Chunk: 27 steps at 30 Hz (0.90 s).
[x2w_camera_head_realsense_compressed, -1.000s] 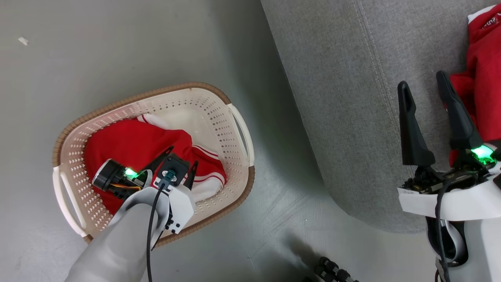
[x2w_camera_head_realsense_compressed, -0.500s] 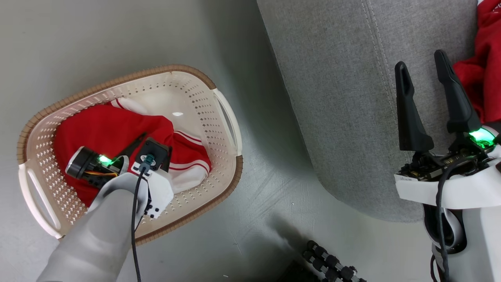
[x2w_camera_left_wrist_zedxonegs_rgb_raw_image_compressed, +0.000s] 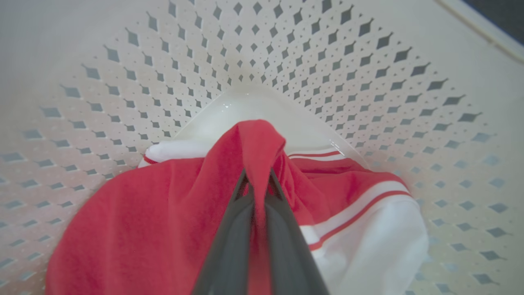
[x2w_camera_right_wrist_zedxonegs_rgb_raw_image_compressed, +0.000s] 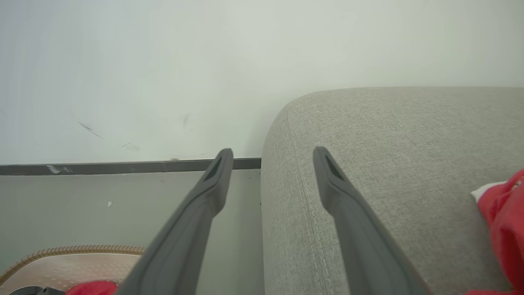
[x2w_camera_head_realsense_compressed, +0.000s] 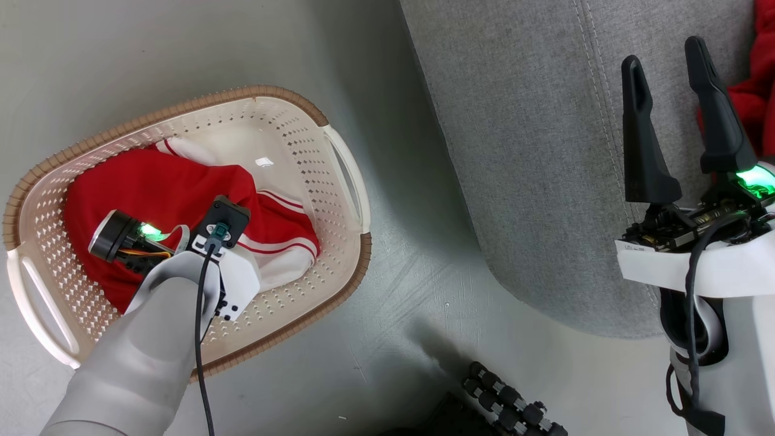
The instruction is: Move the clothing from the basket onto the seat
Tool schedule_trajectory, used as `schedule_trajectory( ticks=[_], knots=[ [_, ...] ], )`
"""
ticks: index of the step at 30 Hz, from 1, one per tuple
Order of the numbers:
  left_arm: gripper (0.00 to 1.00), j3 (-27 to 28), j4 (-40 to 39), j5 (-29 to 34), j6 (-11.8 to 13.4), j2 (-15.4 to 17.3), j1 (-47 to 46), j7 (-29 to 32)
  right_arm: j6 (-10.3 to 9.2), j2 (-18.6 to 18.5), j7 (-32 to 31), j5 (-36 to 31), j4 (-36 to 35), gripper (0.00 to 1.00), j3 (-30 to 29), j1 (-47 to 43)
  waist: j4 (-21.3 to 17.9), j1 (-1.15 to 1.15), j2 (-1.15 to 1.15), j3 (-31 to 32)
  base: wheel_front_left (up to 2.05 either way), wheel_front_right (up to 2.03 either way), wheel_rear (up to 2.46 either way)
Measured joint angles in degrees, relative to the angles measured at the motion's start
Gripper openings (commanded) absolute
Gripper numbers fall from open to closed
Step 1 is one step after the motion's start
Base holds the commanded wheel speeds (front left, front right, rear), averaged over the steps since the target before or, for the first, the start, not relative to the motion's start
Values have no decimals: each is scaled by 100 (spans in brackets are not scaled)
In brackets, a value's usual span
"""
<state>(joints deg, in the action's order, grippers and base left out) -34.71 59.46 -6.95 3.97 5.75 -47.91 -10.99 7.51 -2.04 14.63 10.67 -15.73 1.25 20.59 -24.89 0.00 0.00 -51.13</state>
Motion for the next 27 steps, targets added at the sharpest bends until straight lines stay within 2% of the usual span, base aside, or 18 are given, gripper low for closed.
schedule_trajectory(
  ticks=[17, 27],
  knots=[
    [0, -40, -182, 23, -60, 85, 34, -305, 0, -2, 0, 1, 336, 100, -33, 273, 227, 0, 0, 267, 0, 0, 0],
    [0, 226, -888, -162, -48, 194, 297, -330, 0, -12, 0, -16, 532, 100, 7, 498, 474, 0, 0, 596, 0, 0, 0]
  ],
)
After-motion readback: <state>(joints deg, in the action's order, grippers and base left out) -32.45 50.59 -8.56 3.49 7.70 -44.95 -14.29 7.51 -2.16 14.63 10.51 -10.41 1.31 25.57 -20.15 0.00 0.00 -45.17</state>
